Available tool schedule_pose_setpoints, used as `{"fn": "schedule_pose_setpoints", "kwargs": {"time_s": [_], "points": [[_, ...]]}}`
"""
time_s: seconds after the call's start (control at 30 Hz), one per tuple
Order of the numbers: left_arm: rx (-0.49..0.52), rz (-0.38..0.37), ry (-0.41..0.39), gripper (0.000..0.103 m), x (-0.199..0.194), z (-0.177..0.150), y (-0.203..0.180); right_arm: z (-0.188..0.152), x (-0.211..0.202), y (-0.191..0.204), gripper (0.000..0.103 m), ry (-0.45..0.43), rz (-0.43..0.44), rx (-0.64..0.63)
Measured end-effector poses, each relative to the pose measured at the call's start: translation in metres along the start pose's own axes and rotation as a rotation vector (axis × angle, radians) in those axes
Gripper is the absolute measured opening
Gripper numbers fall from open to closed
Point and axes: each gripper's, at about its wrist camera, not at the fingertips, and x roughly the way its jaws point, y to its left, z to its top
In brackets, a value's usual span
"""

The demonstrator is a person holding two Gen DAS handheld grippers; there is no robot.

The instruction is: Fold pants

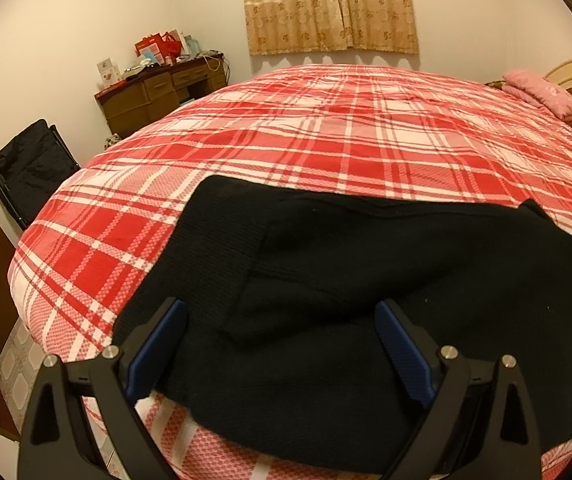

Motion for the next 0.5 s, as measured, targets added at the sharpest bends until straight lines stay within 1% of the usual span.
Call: {"fn": "schedule_pose_setpoints", "kwargs": {"time_s": [0.03,0.07,0.1,0.13,0.17,0.2,0.23,0.27,0.3,0.37,0.4,0.43,0.47,0.5], "points": [[0.001,-0.001,-0.004,0.098,0.000,0.000,0.000,-0.003,0.008,0.001,0.030,0.006,0.020,0.007],[0.003,0.000,-0.007,0.098,0.000,-0.001,0.000,-0.006,0.010,0.001,0.049,-0.019,0.064,0.016],[0.009,0.002,-0.013,0.098,0.000,-0.002,-0.001,-0.009,0.007,0.002,0.069,-0.048,0.128,0.033],[0.012,0.005,-0.018,0.098,0.000,-0.002,-0.002,-0.009,0.003,0.000,0.076,-0.062,0.200,0.064],[0.014,0.007,-0.021,0.099,0.000,-0.003,-0.002,-0.009,0.000,-0.002,0.079,-0.057,0.252,0.086],[0.011,0.007,-0.022,0.099,0.000,-0.003,-0.002,-0.007,-0.003,-0.005,0.079,-0.035,0.316,0.112],[0.009,0.006,-0.022,0.099,0.000,-0.002,-0.002,-0.007,-0.008,-0.009,0.079,-0.027,0.353,0.129],[0.006,0.003,-0.022,0.099,0.000,-0.002,-0.001,-0.008,-0.017,-0.011,0.079,-0.035,0.389,0.145],[0.005,-0.001,-0.021,0.099,-0.001,-0.002,0.000,-0.008,-0.030,-0.017,0.079,-0.063,0.400,0.152],[0.006,-0.004,-0.023,0.099,-0.001,-0.002,0.000,-0.008,-0.051,-0.025,0.078,-0.110,0.354,0.143],[0.006,-0.004,-0.026,0.099,-0.001,-0.003,0.000,-0.010,-0.063,-0.033,0.073,-0.140,0.305,0.144],[0.007,-0.002,-0.029,0.099,-0.001,-0.003,-0.001,-0.009,-0.067,-0.038,0.067,-0.149,0.261,0.147],[0.008,0.000,-0.032,0.099,0.000,-0.003,-0.001,-0.011,-0.070,-0.042,0.058,-0.148,0.211,0.145],[0.008,0.002,-0.035,0.099,0.000,-0.004,-0.002,-0.014,-0.071,-0.042,0.057,-0.139,0.158,0.130]]}}
